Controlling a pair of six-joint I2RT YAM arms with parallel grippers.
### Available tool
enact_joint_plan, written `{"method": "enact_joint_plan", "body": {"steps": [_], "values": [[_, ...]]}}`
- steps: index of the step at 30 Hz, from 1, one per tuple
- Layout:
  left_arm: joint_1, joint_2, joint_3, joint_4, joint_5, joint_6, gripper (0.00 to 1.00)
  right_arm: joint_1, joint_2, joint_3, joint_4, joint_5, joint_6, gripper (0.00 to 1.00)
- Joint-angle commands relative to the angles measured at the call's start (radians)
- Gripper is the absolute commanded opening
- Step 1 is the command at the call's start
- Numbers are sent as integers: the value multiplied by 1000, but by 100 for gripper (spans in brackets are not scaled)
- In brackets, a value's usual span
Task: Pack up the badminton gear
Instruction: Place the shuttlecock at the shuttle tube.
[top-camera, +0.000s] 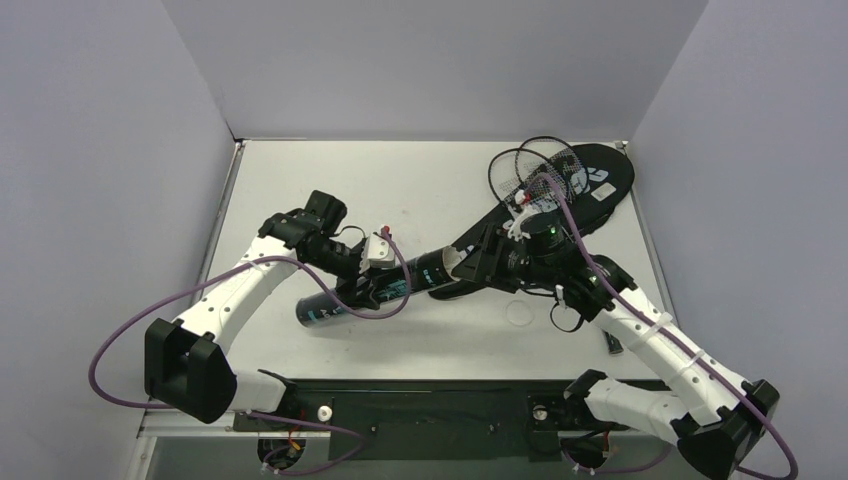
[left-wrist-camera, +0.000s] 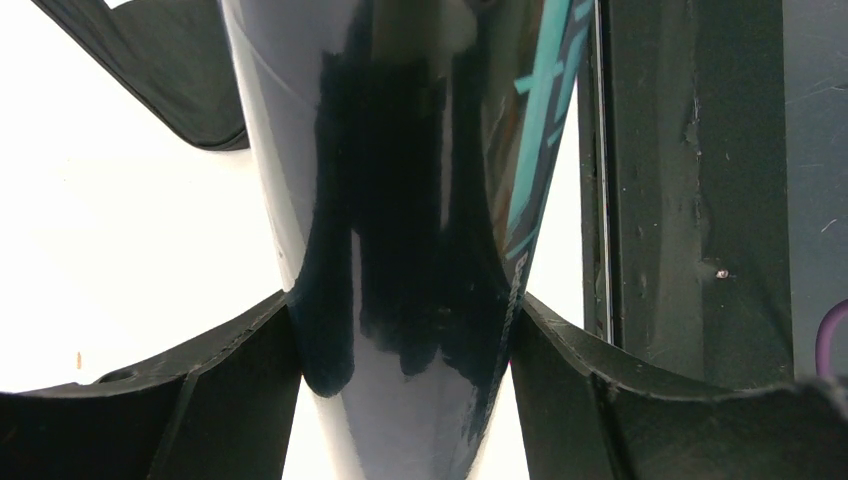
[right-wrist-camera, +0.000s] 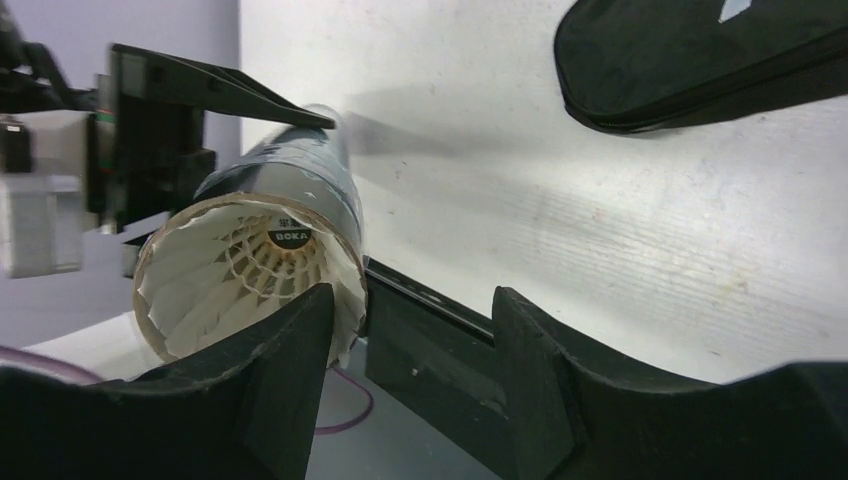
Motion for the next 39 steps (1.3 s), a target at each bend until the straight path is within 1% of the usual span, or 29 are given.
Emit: {"method": "enact_joint_plan", "body": {"steps": [1, 9, 15, 22, 27, 36, 39], "values": [[-6, -35, 48, 12, 59, -7, 8, 55, 52, 69, -114, 122, -65, 54], [-6, -39, 50, 10, 63, -10, 8, 72, 87, 90, -132, 155, -71, 53], [-6, -38, 54, 9, 65, -10, 8, 99, 124, 97, -100, 157, -52, 53], [-6, -40, 57, 3, 72, -10, 8, 115, 145, 50, -50, 147, -25, 53], [-6, -38, 53, 8, 75, -10, 8, 120, 158, 51, -18, 133, -13, 53], [-6, -32, 59, 13, 73, -9, 8, 129, 196, 70, 29, 118, -6, 55], [-6, -32, 51, 15, 71, -6, 8, 119, 190, 66, 31, 110, -5, 58]]}}
